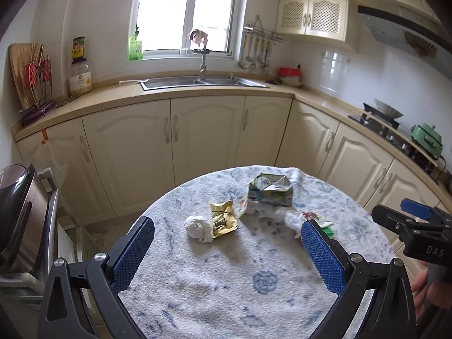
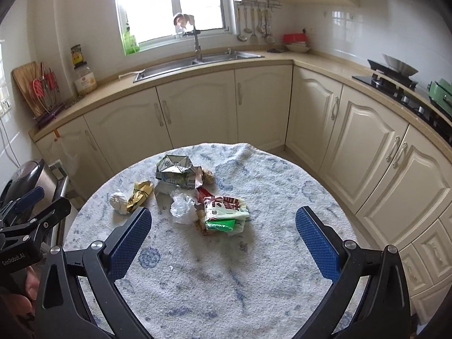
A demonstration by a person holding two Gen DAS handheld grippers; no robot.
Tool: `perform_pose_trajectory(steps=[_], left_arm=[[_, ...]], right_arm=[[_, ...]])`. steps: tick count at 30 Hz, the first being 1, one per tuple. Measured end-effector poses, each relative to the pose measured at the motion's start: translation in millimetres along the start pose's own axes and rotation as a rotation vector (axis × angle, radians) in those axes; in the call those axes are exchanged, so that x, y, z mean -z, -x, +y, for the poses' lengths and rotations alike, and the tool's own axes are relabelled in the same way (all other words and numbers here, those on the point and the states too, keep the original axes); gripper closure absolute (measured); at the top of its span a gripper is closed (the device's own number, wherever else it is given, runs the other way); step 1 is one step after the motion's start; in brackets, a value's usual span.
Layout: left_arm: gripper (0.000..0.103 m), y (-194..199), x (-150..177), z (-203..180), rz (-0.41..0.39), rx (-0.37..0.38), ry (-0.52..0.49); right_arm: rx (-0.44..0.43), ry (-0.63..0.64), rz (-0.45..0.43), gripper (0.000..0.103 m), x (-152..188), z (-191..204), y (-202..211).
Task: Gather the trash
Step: 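Grasp the white-red rice bag with the right tool while the left tool grasps the yellow wrapper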
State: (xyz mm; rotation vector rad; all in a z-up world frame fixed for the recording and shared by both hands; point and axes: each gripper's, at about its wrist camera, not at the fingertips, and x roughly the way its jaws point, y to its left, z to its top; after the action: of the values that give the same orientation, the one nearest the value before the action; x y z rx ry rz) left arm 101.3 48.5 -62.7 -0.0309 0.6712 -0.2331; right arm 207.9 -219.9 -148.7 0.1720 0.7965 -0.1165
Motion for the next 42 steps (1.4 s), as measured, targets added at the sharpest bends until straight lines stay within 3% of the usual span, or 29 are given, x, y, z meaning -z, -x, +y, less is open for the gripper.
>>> perform_pose_trajectory(steps=[20, 23, 26, 32, 42], left_arm=[[0.001, -140.6, -0.8, 17.4, 0.156, -0.03, 0.038], [0.001, -158.2, -6.0, 19.5, 0.172, -0.037, 0.038], [0.001, -171.7, -11.2, 21.7, 0.18, -0.04, 0.04], [0.001, -190.1, -14.8, 22.2, 0.19, -0.044, 0.038], [0.001, -226.6, -11.2, 20.7, 0.228, -0.035, 0.02]], right_arm=[[0.011, -0.021, 0.27, 0.001, 4.1, -15.2, -150.5], [-0.005, -0.023, 0.31, 0.01, 6.2, -16.0, -170.1], [-0.052, -0.034, 0.298, 0.026, 4.2, -14.3, -174.0], [-0.092, -0.024, 0.296, 0.035, 5.5, -14.9, -168.6], [-0.124, -0.035, 0.277, 0.035, 9.6, -16.0, -153.8]])
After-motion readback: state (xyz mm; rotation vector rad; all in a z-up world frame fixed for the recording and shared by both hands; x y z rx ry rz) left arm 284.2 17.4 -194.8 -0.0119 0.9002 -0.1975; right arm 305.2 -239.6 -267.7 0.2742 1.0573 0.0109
